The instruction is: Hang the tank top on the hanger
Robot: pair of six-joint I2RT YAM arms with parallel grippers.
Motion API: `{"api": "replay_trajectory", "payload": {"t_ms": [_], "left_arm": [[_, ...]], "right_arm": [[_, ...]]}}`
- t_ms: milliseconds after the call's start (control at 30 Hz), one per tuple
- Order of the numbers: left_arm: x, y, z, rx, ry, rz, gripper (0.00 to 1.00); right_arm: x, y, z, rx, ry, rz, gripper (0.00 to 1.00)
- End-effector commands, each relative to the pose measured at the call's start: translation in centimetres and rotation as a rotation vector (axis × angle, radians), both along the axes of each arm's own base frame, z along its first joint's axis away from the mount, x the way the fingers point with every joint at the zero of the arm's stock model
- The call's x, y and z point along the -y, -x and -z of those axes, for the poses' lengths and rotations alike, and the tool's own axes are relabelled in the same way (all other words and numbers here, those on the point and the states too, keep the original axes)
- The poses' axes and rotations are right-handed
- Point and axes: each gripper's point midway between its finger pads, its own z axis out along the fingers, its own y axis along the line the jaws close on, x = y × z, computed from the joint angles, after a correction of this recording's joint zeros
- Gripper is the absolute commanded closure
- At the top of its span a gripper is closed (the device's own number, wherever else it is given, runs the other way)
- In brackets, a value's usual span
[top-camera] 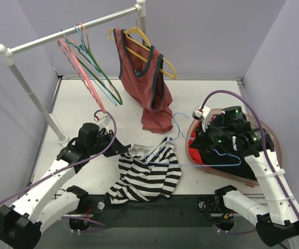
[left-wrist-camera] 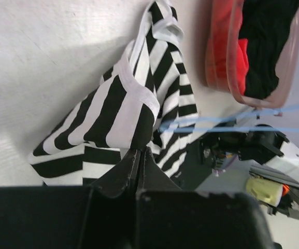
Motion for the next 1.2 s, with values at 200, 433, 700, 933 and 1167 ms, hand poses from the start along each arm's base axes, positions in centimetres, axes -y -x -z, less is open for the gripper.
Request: {"api": "replay_trajectory", "payload": {"t_ms": [200,433,700,933,1167], "left_arm": [[0.4,3.5,-1.9,-0.054,0.115,0.074,1.0],[0.9,3.4,-3.5,-0.037,0.156,0.088,1.0],[1.2,3.4,-4.3,-0.031,0.17,0.101,1.0],[1.2,3.9,-6.0,-0.006,0.174,0.135,1.0],[1.0,5.1,-6.5,-0.016,0.165,0.178,1.0]], "right_arm": [[-2.1,-4.6,-3.4,0.166,-0.04,-0.043,1.0],[-3.5,-3.5,-2.4,0.113,-0.069,-0.126,1.0],[-4.4,-3.3,-2.1,0.118,-0.067,-0.172,1.0],[-7.0,-3.6,-1.7,0.18,-0.072,-0.311,1.0],[-10.6,-1.4,-3.0,0.184,-0.177,-0.515,1.0]]}}
